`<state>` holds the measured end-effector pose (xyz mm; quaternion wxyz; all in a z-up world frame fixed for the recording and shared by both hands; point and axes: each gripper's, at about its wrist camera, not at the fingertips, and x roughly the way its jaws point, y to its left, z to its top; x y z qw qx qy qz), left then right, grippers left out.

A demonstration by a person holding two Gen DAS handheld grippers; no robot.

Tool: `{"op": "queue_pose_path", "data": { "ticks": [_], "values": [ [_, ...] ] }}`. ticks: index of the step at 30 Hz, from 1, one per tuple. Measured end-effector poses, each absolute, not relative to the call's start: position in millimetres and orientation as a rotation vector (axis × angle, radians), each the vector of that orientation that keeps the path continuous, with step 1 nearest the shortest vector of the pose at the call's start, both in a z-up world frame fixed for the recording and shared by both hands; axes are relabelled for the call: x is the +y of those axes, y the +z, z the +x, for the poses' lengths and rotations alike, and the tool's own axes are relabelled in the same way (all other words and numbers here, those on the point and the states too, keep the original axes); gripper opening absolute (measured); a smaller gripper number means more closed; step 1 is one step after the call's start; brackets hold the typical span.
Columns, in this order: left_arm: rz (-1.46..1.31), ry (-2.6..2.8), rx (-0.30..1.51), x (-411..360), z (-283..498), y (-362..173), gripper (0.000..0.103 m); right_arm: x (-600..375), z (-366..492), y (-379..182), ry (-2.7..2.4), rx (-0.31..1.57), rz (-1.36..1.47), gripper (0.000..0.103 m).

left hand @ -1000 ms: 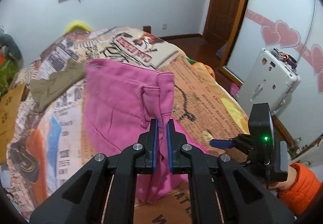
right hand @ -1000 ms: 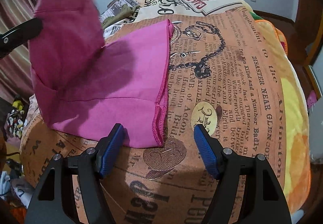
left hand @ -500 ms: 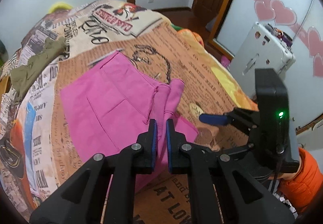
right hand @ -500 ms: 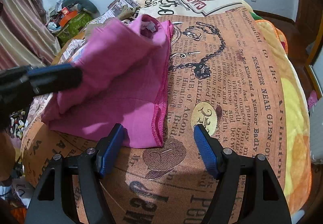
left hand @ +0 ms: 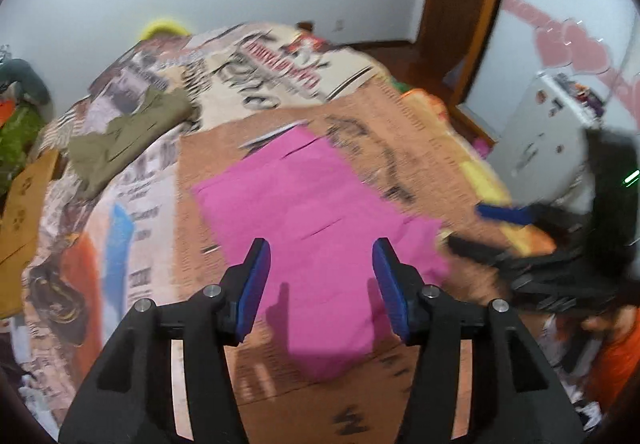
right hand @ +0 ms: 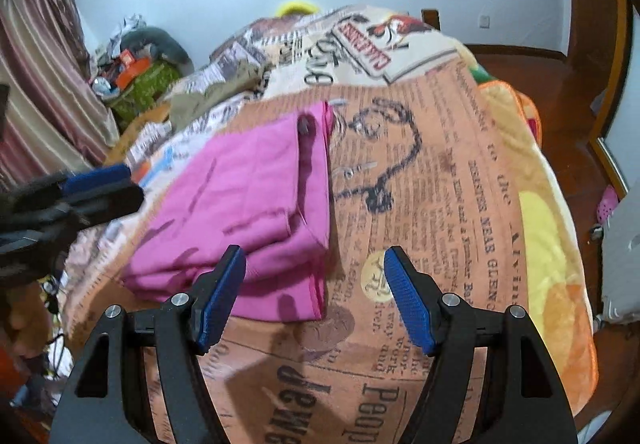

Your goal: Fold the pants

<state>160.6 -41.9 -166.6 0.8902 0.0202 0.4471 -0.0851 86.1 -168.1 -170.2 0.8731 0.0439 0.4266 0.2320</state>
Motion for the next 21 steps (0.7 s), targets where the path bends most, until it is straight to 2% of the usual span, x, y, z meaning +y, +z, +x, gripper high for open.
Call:
{"op": "queue_pose_path", "data": {
  "ticks": [6,9,14,21],
  "values": [
    [0.063,-0.168,1.057,-23.4,157.9,-207.6,0.054,-157.5,97.8,-171.3,0.45,0.873,0.106,0.072],
    [0.113,-0.169,1.051,-24.4,147.9,-216.5,0.06,-153.3,104.9,-184.5,0.436,0.914,0.104,0.072],
    [0.108,-0.175,1.035,-17.6,145.7,-209.9,0.061,-149.0,105.0,-212.8,0.447,0.99,0.062,0.071],
    [0.148,-0.074,0.95,11.0,181.3,-183.2,0.061,-160.3,101.7,-200.5,0.434,0.98,0.052,0.072]
  ]
}}
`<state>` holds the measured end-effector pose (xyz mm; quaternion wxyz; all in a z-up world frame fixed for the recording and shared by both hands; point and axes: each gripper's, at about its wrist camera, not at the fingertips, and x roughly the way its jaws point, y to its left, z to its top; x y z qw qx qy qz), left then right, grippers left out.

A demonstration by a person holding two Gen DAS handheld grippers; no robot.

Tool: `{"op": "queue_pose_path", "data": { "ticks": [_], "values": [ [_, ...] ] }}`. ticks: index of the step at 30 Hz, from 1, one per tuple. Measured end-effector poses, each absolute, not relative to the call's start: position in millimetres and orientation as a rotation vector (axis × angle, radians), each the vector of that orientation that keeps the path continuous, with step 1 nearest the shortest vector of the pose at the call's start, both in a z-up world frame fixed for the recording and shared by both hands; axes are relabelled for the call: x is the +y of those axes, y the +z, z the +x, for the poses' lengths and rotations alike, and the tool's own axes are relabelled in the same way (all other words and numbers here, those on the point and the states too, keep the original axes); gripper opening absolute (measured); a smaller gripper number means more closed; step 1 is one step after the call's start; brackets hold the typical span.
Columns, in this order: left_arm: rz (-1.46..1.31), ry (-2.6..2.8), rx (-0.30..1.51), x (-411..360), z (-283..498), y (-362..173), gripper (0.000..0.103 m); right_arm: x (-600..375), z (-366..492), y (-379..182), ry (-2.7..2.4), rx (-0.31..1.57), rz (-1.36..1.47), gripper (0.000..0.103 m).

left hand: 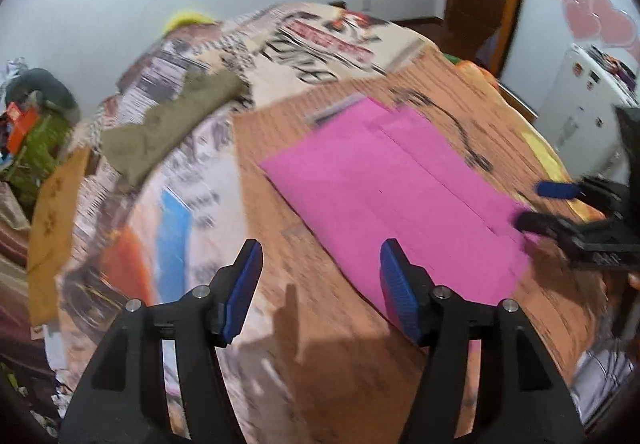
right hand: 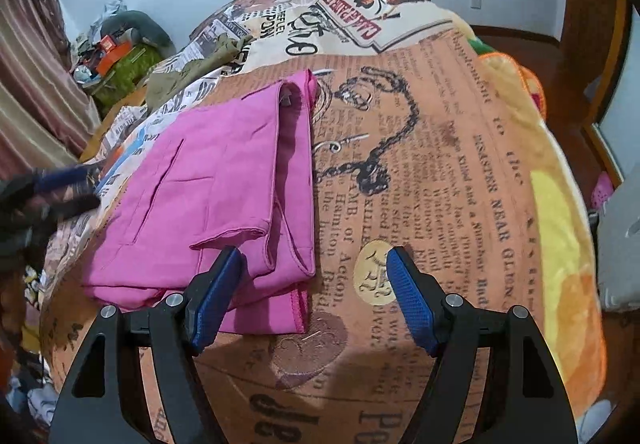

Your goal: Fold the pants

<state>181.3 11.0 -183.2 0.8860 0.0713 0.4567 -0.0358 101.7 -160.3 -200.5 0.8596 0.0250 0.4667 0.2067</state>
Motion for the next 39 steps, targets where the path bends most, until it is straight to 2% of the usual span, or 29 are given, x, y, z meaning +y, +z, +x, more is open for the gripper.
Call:
{"op": "queue_pose_path", "data": {
  "ticks": [12,20,30,39],
  "values": [
    [0.079,-0.009,1.036,54.3,299.8,-203.2,0.061,-168.3,106.3,-186.4,0.402,0.936,0.068,0.072],
    [0.071,-0.001,1.206,58.3,347.5,-267.2,0.062,-176.5,112.4,-199.5,0.373,0.97,0.104,0.072],
    [0.208,0.032,1.18,65.7,314.7,-270.7,0.069,-181.7,115.4,-198.4,0.346,0.961,0.115,0.072],
    [0.168,0.128,1.144,103.4,241.8,-247.2,0.069,-180.6,108.3,-186.1,0.357,0.923,0.106,0.072]
  ]
}}
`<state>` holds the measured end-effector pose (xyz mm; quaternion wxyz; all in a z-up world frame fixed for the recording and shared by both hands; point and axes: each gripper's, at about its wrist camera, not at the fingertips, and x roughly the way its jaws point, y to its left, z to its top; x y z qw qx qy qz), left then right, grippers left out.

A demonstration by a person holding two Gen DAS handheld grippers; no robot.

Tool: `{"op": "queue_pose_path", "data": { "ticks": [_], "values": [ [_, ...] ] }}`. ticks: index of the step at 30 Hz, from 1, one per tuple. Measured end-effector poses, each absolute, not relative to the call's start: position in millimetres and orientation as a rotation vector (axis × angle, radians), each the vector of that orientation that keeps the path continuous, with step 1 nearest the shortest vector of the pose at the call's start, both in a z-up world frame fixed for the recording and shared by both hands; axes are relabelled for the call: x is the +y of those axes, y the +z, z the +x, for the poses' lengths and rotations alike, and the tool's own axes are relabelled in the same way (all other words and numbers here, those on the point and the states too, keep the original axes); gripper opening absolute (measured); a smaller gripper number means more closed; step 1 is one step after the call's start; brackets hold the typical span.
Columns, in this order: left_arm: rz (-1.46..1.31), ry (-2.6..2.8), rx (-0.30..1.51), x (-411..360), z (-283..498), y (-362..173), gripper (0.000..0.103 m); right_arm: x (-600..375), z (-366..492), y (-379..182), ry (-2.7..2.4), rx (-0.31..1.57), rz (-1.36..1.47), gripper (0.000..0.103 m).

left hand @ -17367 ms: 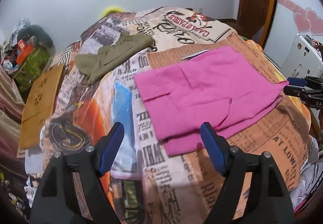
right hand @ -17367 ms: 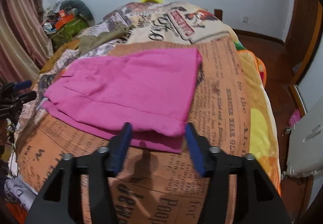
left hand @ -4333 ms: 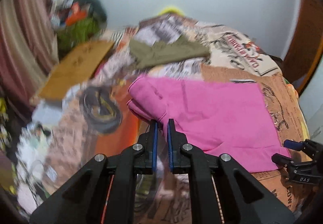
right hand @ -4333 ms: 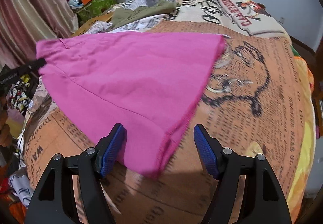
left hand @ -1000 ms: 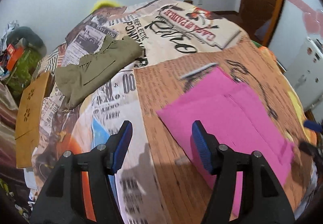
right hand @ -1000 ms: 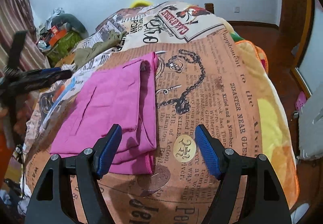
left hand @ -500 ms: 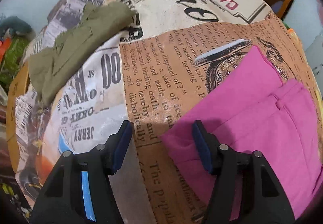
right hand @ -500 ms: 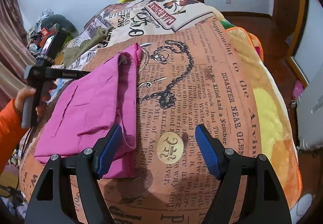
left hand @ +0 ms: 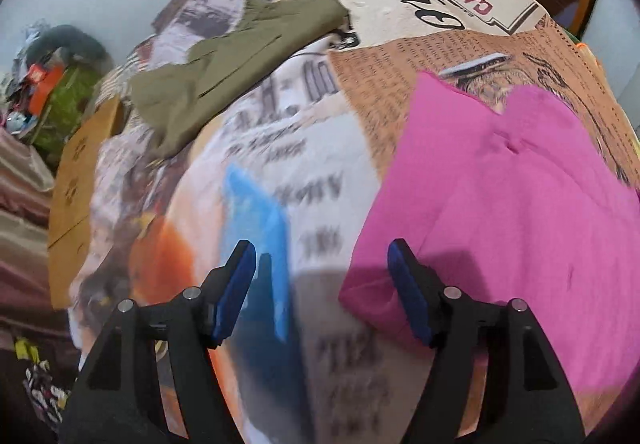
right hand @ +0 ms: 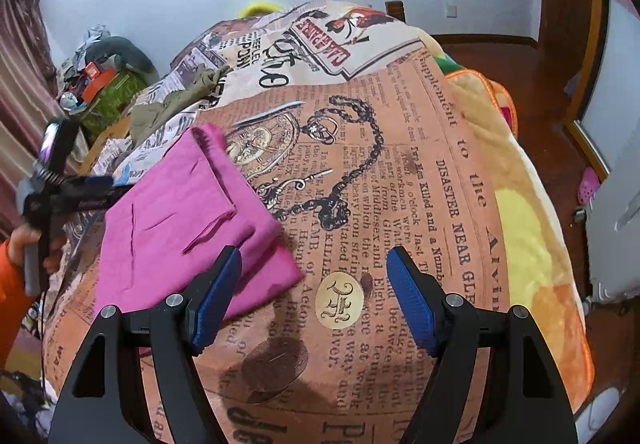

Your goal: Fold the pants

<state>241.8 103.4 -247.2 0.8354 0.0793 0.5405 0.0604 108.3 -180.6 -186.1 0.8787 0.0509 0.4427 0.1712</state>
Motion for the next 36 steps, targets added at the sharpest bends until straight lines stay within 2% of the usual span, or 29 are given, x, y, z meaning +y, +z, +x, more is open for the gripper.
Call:
{"op": "queue_pose_path", "data": {
  "ticks": [6,11,15,22,30,32,34,36],
  "values": [
    [0.217,0.157,1.089,97.3,185.6,-236.8,0.069,-176.4,104.3,-181.8,0.363,0.911,0.109,0.072],
    [0.082,0.104,1.116,95.6,159.9,-233.4,0.069,-168.4,99.5,-179.6,0.381,0.902,0.096,0.072],
    [0.077,0.12,1.115,95.4,148.6,-229.1,0.069,-158.5,96.0,-180.7,0.41,0.908,0.09,0.072],
    [0.047,0.106,1.052,101.0,152.2,-199.1,0.068,-137.6,96.8,-174.2,0.467,0.883,0.025,0.072],
    [0.073,-0.016,0.97,57.4,195.9,-174.7,0.067,-103.7,124.0,-164.0,0.568,0.854,-0.005,0.072],
    [0.071,-0.053,0.971,48.0,206.2,-176.5,0.058,-94.3,132.5,-164.6,0.594,0.856,-0.019,0.071],
    [0.059,-0.089,0.994,39.4,218.5,-182.6,0.04,-84.6,141.0,-167.3,0.613,0.86,-0.04,0.062],
    [0.04,-0.115,1.019,35.0,229.3,-191.6,0.031,-75.1,147.7,-171.4,0.633,0.874,-0.069,0.054]
  ]
}}
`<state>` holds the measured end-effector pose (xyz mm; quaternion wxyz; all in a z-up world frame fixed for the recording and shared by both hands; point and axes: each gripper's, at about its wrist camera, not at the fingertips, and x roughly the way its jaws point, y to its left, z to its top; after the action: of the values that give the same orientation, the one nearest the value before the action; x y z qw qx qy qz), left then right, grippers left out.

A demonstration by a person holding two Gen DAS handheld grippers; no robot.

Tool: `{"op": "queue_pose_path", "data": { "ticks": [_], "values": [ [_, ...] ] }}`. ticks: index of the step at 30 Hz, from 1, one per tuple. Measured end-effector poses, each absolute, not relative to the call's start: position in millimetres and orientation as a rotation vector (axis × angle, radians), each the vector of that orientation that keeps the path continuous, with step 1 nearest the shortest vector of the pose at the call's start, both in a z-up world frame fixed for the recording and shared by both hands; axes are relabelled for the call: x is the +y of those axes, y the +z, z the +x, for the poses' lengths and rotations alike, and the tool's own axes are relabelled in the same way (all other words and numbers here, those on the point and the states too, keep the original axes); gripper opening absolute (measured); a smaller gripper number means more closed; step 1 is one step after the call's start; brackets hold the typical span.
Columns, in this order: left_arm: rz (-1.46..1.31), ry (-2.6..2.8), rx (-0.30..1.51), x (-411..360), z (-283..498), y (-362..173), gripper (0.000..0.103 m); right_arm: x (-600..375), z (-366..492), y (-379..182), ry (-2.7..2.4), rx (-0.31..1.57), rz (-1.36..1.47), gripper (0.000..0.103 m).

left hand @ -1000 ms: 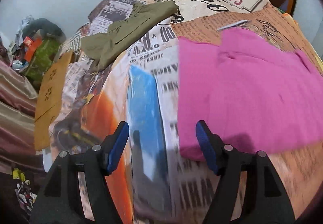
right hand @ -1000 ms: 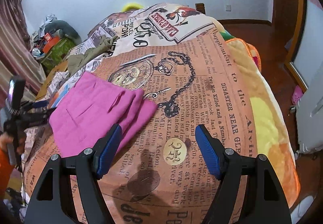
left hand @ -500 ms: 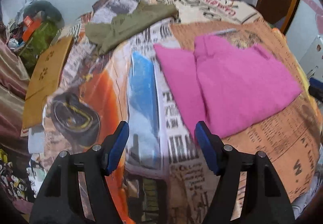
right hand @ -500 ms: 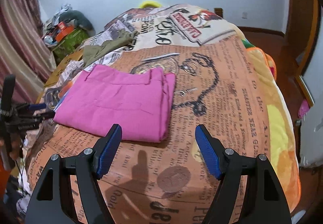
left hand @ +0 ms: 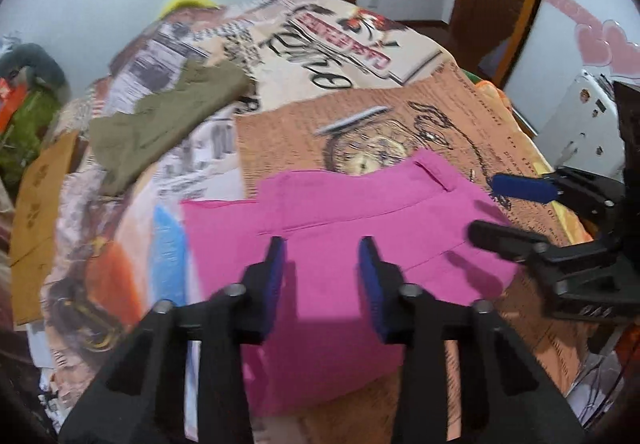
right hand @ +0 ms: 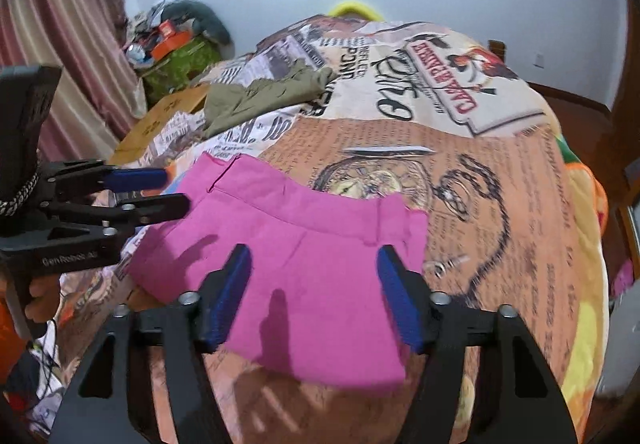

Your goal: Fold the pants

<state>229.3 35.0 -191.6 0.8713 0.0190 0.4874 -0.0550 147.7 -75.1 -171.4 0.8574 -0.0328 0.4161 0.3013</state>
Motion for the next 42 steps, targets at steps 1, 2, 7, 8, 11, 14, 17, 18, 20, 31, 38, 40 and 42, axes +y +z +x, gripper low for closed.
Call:
{"op": "queue_pose_path", "data": {
  "ticks": [1,2,7,8,11,14,17,18,20,31,38,40,42],
  "values": [
    [0.033,-0.118,1.029,33.8,233.1,-195.9,0.025,-71.8,151.2,-173.8,0.64,0.884,-0.079,0.049],
    [0.026,-0.122,1.041,33.3,236.6,-200.8,0.023,-67.9,155.5,-177.3,0.65,0.894,-0.088,0.046],
    [-0.011,-0.132,1.103,36.1,248.7,-234.0,0.02,-56.3,167.5,-197.4,0.669,0.955,-0.133,0.044],
    [-0.015,-0.134,1.103,37.2,248.3,-238.9,0.02,-54.4,168.8,-202.6,0.67,0.976,-0.147,0.044],
    [-0.014,-0.144,1.083,38.6,243.3,-242.2,0.02,-52.1,168.2,-213.8,0.681,1.003,-0.17,0.044],
    [0.022,-0.141,1.084,36.0,236.4,-241.5,0.02,-54.3,164.3,-211.3,0.687,1.002,-0.178,0.044],
    [0.064,-0.135,1.077,35.6,226.4,-240.0,0.02,-57.1,156.8,-209.7,0.688,0.995,-0.198,0.044],
    [0.067,-0.142,1.077,37.3,222.2,-239.3,0.021,-58.5,153.9,-209.4,0.688,0.992,-0.202,0.044],
    [0.041,-0.144,1.079,43.7,214.9,-236.6,0.02,-62.3,149.7,-208.5,0.683,0.988,-0.207,0.044],
    [0.03,-0.069,1.086,74.9,177.8,-232.1,0.021,-103.2,128.0,-205.1,0.595,1.002,-0.132,0.044],
    [0.008,-0.011,1.084,100.2,148.9,-234.8,0.021,-115.5,120.0,-201.3,0.546,1.003,-0.126,0.044],
    [-0.016,-0.012,1.084,104.9,144.7,-235.0,0.023,-121.5,117.4,-201.8,0.536,1.006,-0.12,0.044],
    [-0.03,-0.005,1.083,107.8,142.7,-234.6,0.025,-127.0,114.6,-201.9,0.526,1.008,-0.108,0.044]
  ]
}}
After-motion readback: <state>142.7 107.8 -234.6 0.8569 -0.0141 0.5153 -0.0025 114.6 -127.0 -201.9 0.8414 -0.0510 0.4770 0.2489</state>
